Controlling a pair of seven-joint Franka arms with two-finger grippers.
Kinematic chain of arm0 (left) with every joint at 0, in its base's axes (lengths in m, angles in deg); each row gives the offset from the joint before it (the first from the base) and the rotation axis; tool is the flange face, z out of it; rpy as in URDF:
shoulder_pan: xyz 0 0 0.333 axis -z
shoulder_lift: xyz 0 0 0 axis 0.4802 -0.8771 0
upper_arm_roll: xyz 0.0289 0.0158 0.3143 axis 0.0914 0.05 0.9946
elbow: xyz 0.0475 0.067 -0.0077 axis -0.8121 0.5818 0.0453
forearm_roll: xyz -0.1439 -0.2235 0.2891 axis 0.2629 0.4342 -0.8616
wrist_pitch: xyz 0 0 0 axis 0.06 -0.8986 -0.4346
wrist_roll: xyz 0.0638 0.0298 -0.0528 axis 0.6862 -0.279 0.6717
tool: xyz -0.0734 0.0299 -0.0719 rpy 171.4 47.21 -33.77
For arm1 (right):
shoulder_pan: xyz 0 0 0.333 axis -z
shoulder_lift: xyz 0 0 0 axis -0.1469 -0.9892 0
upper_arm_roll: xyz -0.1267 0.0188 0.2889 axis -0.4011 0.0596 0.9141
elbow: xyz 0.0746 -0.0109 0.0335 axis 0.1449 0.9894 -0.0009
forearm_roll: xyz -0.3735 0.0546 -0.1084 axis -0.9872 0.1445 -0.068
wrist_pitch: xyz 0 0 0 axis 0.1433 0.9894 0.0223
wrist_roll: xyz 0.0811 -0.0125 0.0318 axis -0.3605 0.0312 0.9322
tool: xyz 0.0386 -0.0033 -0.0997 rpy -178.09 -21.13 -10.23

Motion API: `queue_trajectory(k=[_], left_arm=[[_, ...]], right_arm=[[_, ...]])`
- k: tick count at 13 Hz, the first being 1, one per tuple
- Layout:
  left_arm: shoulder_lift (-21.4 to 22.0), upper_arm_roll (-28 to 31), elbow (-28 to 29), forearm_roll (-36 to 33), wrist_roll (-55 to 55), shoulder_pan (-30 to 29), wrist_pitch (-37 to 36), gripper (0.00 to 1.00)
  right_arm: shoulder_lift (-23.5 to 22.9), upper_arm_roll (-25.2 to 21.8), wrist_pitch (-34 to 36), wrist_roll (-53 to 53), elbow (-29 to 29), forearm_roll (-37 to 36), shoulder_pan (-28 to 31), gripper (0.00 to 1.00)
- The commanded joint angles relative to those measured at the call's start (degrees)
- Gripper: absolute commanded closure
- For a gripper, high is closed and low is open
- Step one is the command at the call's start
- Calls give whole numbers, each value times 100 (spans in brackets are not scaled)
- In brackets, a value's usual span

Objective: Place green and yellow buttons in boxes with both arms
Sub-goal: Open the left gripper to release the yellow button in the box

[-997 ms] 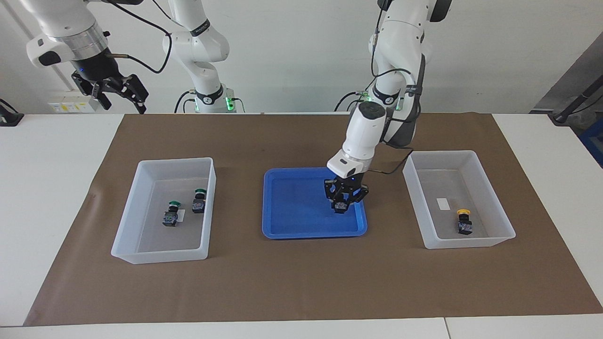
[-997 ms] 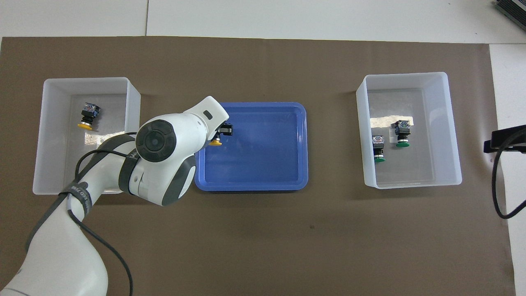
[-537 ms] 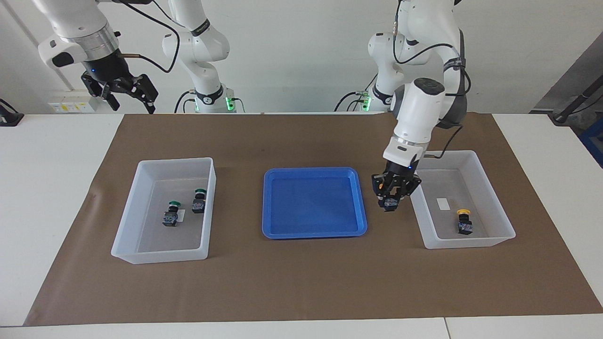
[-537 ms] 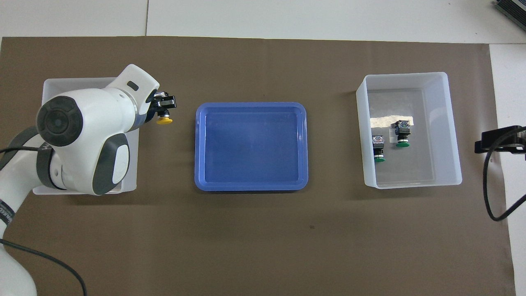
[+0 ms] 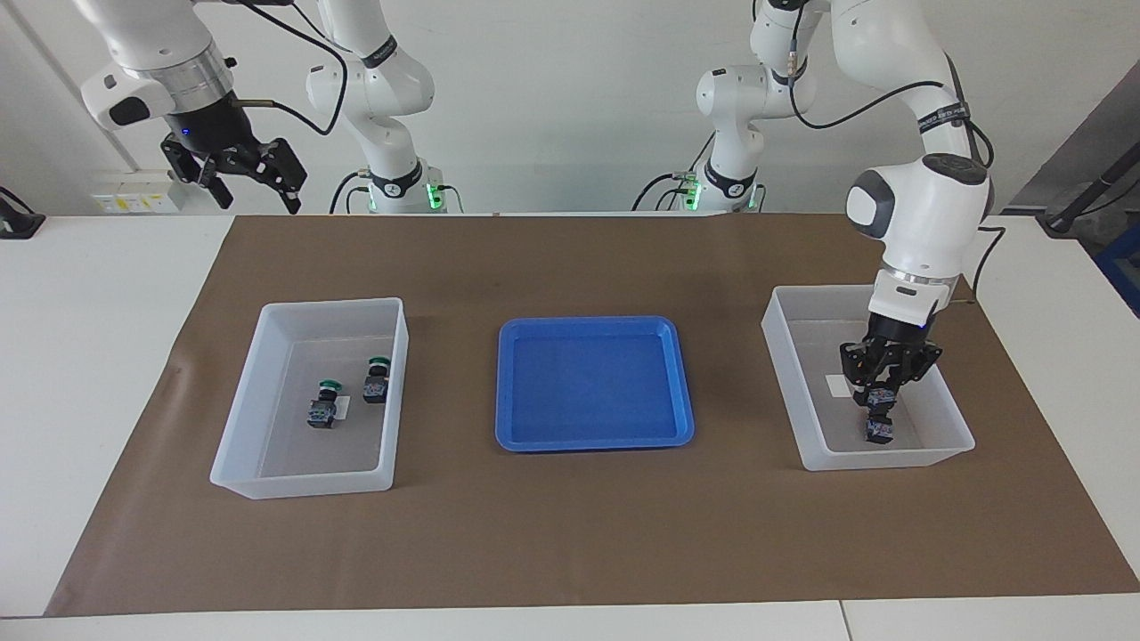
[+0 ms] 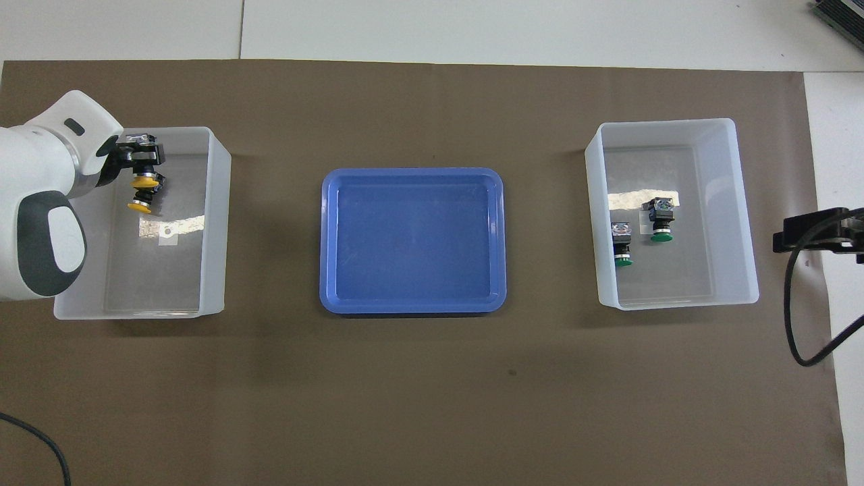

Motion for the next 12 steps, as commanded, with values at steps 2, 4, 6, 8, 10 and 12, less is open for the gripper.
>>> queue_trajectory(k=[2, 4, 6, 8, 10, 12], left_arm=[[-382, -77, -53, -25, -711, -90, 383, 100], [-471, -68, 87, -25, -1324, -108, 393, 100], [-471, -68, 315, -25, -1573, -195, 411, 99], [-645, -60, 334, -25, -1774, -204, 463, 95], [-708, -59, 334, -25, -1837, -213, 542, 71], [-691, -59, 316, -25, -1837, -213, 463, 3]], right_arm=[[132, -4, -9, -20, 122, -59, -22, 0], [132, -4, -9, -20, 130, -59, -22, 0], [132, -4, -9, -20, 130, -59, -22, 0], [132, 22, -26, -20, 122, -59, -40, 0], [141, 32, -9, -3, 104, -68, -31, 0], [80, 32, -79, 15, 78, -129, 30, 0]])
